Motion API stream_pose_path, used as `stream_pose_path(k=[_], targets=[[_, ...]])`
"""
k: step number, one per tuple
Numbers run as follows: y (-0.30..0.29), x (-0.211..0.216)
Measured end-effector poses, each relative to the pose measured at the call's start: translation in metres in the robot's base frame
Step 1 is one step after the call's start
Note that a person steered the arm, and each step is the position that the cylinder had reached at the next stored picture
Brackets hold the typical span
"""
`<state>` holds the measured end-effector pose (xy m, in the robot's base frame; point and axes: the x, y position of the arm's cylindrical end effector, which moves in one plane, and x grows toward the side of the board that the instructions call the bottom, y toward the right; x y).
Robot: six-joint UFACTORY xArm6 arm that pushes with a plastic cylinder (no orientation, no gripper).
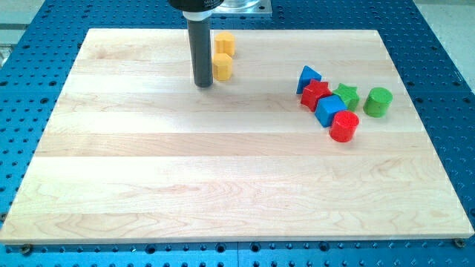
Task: Point your arm above green star
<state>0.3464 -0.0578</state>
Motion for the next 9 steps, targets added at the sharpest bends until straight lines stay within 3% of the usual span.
stream_pose_path(k=[1,2,6,8,9], targets=[[0.040,-0.005],[0.053,-0.044],[0.053,-0.026],[0.153,-0.053],[0.230,-0.052]])
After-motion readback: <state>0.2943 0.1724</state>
